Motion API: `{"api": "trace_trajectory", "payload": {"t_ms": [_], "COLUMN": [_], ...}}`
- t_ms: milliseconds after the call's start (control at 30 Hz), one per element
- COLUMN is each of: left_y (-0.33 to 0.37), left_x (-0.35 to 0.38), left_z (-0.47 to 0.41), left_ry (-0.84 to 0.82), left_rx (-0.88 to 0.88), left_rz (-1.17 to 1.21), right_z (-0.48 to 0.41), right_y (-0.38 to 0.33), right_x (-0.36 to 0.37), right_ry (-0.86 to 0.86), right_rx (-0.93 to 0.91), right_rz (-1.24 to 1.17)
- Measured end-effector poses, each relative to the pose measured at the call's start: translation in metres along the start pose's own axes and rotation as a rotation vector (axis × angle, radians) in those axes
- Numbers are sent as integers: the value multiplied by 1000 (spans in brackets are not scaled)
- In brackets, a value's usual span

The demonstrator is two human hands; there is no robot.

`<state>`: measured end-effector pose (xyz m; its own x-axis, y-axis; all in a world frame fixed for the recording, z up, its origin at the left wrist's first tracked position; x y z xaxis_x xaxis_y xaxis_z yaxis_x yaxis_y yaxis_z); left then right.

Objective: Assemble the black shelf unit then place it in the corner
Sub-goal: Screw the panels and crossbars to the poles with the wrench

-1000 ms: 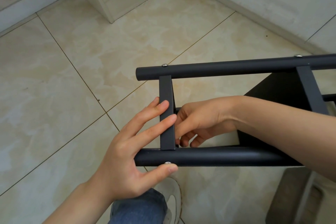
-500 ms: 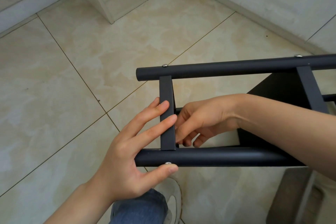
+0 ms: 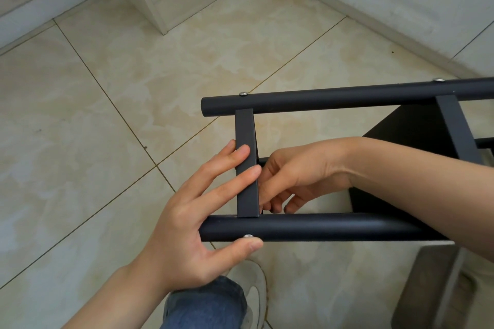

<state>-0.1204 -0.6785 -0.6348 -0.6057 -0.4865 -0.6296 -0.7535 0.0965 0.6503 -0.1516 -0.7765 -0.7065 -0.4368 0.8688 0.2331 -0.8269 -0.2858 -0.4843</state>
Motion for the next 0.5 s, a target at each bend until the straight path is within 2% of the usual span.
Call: {"api": "trace_trajectory", "payload": {"t_ms": [333,500], "left_y": [1,0], "left_x": [0,-1], "left_z": [0,0], "left_ry": [1,2], "left_rx": [5,2], "left_rz": [-2,3], "right_z": [2,-4], "right_y": [-2,-2], "right_x": [1,1], "right_ry": [-18,28], "right_rx": [-17,-4], "right_rz": [-6,18]}}
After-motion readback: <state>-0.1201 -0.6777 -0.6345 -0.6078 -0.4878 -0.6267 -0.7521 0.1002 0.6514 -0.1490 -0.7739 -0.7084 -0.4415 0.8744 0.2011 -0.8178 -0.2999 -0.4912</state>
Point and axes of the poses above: each hand's wrist, its own z-axis away from the middle knuckle, its own x-axis out of the palm, y = z × x, the point moved 9 cm from there along -z, towards the middle knuckle, and after that the axes turned 14 degrees about x, right-handed, at the moved point
